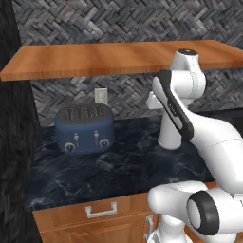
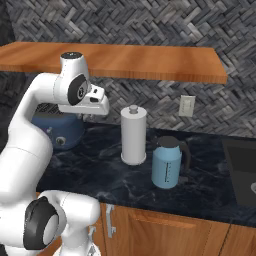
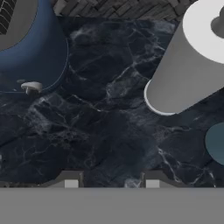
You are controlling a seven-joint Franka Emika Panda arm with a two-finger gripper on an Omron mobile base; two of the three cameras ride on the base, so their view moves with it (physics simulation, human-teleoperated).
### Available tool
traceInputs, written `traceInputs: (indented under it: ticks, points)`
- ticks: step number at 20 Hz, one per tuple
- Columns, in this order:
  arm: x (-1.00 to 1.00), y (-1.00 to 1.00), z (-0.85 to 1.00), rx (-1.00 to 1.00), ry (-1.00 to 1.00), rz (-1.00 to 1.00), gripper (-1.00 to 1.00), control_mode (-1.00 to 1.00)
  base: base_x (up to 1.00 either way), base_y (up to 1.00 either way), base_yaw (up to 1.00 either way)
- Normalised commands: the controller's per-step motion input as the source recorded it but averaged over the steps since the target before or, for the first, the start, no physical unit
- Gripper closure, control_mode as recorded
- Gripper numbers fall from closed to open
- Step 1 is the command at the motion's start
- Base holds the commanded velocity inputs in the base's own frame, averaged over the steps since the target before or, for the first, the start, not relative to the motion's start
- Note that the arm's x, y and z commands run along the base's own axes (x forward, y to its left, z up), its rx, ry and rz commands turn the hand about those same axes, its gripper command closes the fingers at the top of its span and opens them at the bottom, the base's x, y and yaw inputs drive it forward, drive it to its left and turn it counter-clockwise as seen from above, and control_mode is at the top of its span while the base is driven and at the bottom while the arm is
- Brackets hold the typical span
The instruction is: Navigate to the stove.
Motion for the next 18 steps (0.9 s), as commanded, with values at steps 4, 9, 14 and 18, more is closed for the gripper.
traceInputs:
  ticks: [4,9,14,18]
  points:
    - [-0.30,-0.04,0.00,0.00,0.00,0.00,-1.00,-1.00,0.00,0.00,0.00]
    - [-0.77,-0.03,0.00,0.03,-0.02,0.00,-1.00,-1.00,0.00,0.00,0.00]
    - [-0.41,0.00,0.18,0.01,-0.05,0.00,-1.00,-1.00,0.00,0.00,0.00]
    - [-0.24,0.00,0.20,0.00,-0.05,0.00,-1.00,-1.00,0.00,0.00,0.00]
